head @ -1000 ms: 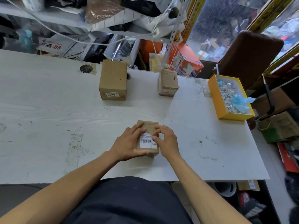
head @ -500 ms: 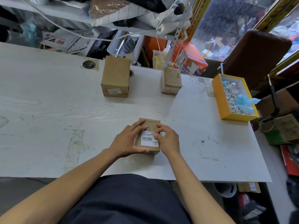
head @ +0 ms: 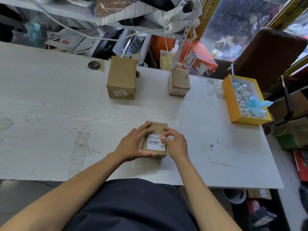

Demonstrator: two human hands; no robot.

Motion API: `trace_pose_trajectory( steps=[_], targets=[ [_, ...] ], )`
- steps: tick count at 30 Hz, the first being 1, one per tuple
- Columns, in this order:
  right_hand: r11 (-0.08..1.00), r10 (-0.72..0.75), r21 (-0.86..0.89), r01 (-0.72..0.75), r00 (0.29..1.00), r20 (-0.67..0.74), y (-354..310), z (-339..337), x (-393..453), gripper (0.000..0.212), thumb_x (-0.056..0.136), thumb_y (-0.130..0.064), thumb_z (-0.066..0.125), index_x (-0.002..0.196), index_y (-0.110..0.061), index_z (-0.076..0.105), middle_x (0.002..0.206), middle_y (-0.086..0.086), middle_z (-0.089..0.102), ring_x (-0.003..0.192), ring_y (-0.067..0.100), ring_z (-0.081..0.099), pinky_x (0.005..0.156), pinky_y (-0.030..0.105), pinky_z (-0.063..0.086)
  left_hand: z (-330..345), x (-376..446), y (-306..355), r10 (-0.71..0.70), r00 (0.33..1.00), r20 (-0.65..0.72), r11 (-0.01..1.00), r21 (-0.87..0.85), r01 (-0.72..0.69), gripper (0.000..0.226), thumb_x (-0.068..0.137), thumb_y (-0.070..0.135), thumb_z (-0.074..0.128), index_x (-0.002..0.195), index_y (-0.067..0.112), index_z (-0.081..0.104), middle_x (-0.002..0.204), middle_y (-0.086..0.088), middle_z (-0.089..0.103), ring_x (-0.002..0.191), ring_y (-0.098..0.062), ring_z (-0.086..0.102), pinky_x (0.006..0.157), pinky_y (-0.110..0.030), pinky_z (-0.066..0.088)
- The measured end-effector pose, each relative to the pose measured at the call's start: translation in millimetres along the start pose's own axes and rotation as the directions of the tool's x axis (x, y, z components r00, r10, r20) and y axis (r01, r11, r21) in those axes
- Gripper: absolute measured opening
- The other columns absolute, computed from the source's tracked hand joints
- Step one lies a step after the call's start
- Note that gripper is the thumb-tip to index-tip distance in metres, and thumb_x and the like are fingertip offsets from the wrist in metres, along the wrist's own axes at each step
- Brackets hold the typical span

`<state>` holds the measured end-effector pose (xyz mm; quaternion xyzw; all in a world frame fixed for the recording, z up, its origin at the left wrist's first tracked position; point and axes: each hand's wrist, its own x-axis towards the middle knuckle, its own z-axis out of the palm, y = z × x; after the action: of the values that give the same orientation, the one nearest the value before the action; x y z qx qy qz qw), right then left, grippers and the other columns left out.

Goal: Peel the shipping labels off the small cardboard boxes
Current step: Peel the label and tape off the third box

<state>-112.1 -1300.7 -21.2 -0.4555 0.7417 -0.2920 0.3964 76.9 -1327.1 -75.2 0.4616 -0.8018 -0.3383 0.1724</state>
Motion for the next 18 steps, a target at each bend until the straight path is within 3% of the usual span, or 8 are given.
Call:
trace_pose_trajectory(
  steps=[7,11,15,18],
  targets=[
    [1.0,0.011,0.001,-0.011,1.0,0.005,-0.7,-1.2,-0.1,0.01,0.087,-0.013,0.068,0.077,-0.013,0.068,0.128,-0.013,0.063,0.121,0.009,0.053,0.088,0.02,0.034,0.8,0.6,-2.6,0.016,1.0,0.003,1.0,-0.01,-0.016,0.096,0.061,0.077,0.071,0.145,0.042,0.037,0.157,0.038,0.009,0.128,-0.013,0.044,0.091,-0.04,0.052],
    [1.0,0.013,0.011,-0.013,1.0,0.006,-0.7,-1.2,-0.9,0.01,0.088,-0.014,0.067,0.078,-0.012,0.068,0.13,-0.013,0.062,0.12,0.009,0.053,0.079,0.007,0.034,1.1,0.6,-3.0,0.017,1.0,0.003,1.0,-0.016,-0.017,0.096,0.062,0.075,0.072,0.145,0.043,0.037,0.157,0.038,0.008,0.128,-0.012,0.044,0.091,-0.039,0.052],
    [1.0,0.016,0.022,-0.016,1.0,0.015,-0.4,-1.4,-1.1,0.011,0.088,-0.014,0.067,0.077,-0.014,0.068,0.13,-0.013,0.062,0.123,0.011,0.053,0.089,0.02,0.034,1.3,0.9,-3.4,0.019,1.0,0.001,0.999,-0.032,-0.018,0.097,0.062,0.072,0.076,0.146,0.044,0.035,0.157,0.037,0.009,0.126,-0.012,0.044,0.09,-0.038,0.051],
    [1.0,0.022,0.022,-0.022,1.0,0.018,-1.6,-2.0,-1.3,0.012,0.088,-0.014,0.067,0.077,-0.014,0.067,0.132,-0.012,0.061,0.123,0.01,0.052,0.086,0.018,0.034,1.0,0.6,-3.2,0.015,1.0,0.003,0.999,-0.034,-0.015,0.099,0.062,0.07,0.077,0.147,0.044,0.033,0.157,0.038,0.009,0.124,-0.012,0.044,0.09,-0.036,0.05]
  ],
)
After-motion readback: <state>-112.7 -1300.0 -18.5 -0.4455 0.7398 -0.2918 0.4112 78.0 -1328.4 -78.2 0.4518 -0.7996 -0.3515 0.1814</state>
